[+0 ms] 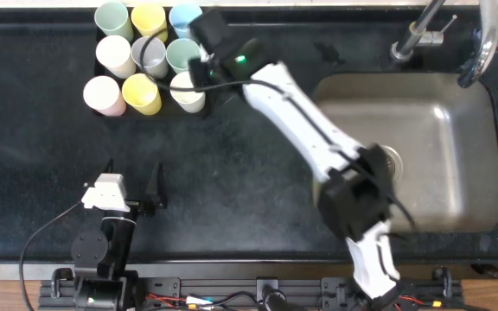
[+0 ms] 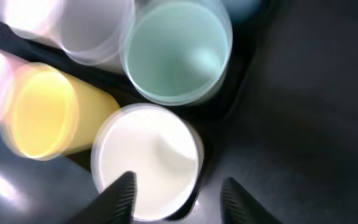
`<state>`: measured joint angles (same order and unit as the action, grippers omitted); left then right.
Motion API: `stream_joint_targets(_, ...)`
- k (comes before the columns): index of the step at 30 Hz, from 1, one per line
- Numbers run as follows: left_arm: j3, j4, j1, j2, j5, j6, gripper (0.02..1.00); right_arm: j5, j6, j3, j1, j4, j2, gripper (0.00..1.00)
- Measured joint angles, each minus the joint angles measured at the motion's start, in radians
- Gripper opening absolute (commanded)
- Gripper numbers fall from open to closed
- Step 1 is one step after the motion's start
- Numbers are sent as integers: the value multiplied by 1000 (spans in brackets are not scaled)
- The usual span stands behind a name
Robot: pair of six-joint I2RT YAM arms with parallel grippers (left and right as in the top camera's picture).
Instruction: Store Cups
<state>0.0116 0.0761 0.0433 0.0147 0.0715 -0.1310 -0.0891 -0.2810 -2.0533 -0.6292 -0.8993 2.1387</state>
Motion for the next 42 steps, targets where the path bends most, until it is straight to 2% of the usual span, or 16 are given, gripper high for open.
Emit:
stream_joint_targets(3,0,0,0,0,0,0,998,3,56,-1,40,-13,-148,678)
stream_joint_targets(7,0,0,0,0,0,0,1000,12,138,-22,113,-68,-354,726)
stream_joint_targets(13,0,0,0,0,0,0,1000,28,233,-41,301,-204,-572,770)
stream_joint_targets(17,0,0,0,0,0,0,1000,34,290,39,405,-224,-668,779)
stream_joint_targets(23,0,0,0,0,0,0,1000,38,322,396,528,-92,-924,833)
stream_joint_targets(28,0,0,0,0,0,0,1000,37,328,726,558,66,-1225,996)
stream_joint_targets(34,0,0,0,0,0,0,998,33,317,1010,562,173,-1513,996)
stream_joint_targets(42,0,0,0,0,0,0,1000,33,239,1391,563,403,-1704,998)
